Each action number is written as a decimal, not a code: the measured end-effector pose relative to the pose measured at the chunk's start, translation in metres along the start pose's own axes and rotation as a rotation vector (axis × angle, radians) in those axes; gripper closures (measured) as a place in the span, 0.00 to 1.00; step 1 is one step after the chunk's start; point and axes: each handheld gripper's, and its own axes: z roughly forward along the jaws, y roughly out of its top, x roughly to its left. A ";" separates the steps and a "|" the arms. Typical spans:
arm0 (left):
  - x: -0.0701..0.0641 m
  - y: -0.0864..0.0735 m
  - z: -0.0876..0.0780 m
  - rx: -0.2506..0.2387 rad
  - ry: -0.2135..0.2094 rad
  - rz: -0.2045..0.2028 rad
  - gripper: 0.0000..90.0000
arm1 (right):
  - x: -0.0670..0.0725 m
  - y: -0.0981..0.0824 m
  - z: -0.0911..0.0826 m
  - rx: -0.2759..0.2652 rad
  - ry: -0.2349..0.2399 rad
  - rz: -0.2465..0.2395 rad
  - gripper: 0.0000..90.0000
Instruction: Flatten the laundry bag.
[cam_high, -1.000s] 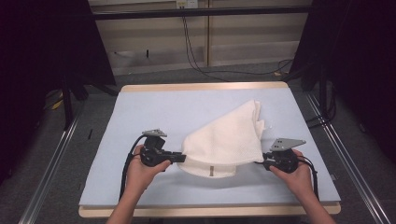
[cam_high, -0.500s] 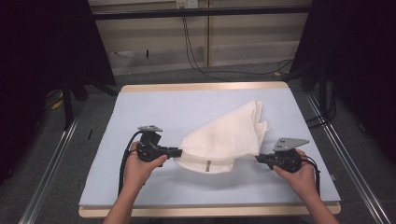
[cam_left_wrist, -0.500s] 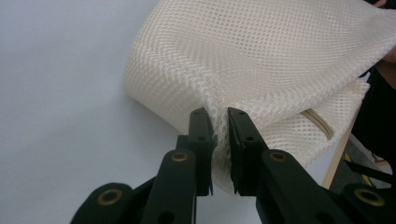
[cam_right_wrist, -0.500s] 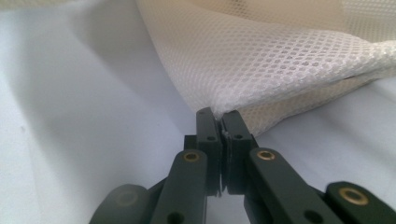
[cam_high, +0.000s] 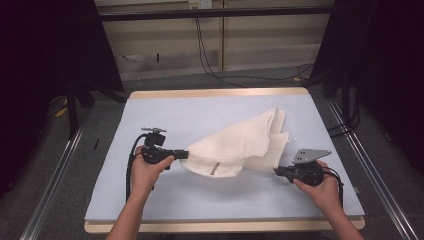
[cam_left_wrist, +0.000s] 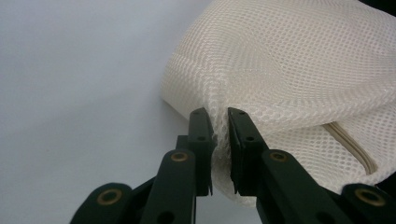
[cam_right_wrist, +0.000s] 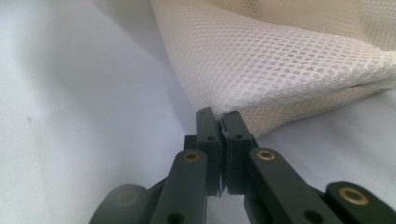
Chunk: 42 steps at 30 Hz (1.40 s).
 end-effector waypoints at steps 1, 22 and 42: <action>0.000 0.000 0.000 0.000 0.000 0.000 0.90 | 0.000 0.000 0.000 0.000 0.000 0.000 0.98; 0.023 0.014 0.005 0.011 0.044 -0.096 0.89 | 0.001 -0.001 -0.004 0.012 0.018 -0.009 0.98; 0.027 0.013 0.008 0.015 0.056 -0.060 0.86 | 0.003 -0.001 -0.005 0.021 0.029 -0.027 0.98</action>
